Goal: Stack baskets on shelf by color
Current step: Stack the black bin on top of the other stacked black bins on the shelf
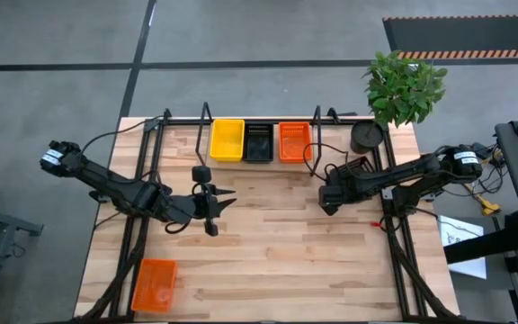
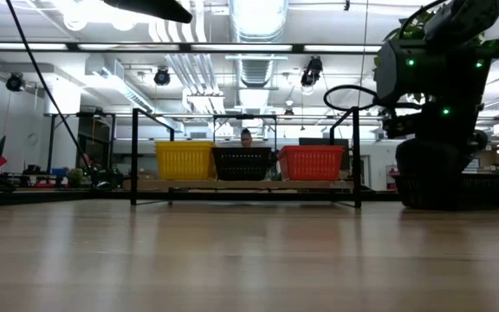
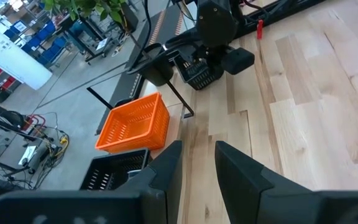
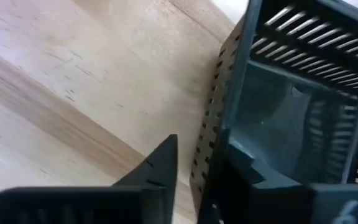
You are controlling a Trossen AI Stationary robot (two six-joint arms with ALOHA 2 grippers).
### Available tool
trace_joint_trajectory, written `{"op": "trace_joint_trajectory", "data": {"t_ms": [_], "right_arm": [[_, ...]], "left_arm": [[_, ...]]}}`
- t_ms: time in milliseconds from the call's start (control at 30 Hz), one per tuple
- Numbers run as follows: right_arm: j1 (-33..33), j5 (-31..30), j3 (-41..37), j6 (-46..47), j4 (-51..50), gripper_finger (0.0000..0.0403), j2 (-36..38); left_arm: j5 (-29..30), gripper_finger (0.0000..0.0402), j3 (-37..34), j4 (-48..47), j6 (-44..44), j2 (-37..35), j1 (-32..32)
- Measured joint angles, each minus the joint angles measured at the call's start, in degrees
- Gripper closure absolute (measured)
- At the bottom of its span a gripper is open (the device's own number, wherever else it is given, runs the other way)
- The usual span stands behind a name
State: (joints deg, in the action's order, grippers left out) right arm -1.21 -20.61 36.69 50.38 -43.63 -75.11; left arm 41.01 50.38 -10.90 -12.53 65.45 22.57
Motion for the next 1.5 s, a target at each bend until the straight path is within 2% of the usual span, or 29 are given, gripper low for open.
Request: {"op": "trace_joint_trajectory", "data": {"t_ms": [167,467,733,1033,1267,1500], "right_arm": [[-0.02,1.16,0.19,0.11,0.12,0.0388,0.02],[-3.20,7.04,1.51,1.66,0.39,0.0394,0.07],[-11.22,17.97,7.86,-11.80,0.77,0.0394,0.07],[-19.97,19.71,16.60,-13.87,1.11,0.0394,0.07],[-23.35,17.63,26.05,-19.21,1.93,0.0394,-2.91],[-22.28,14.73,38.91,-33.80,1.61,0.0394,-11.27]], "left_arm": [[0.00,0.0322,-0.02,-0.01,0.00,0.00,0.00],[0.00,0.0322,-0.07,-0.02,0.00,0.00,-0.01],[0.00,0.0322,-0.07,0.01,0.02,0.00,-0.01],[-0.22,0.0322,-0.82,0.02,-1.40,0.00,0.02],[-0.27,0.0322,-1.36,0.25,-1.42,-0.99,0.04],[-0.38,0.0322,-3.95,0.41,-1.45,-2.58,0.04]]}}
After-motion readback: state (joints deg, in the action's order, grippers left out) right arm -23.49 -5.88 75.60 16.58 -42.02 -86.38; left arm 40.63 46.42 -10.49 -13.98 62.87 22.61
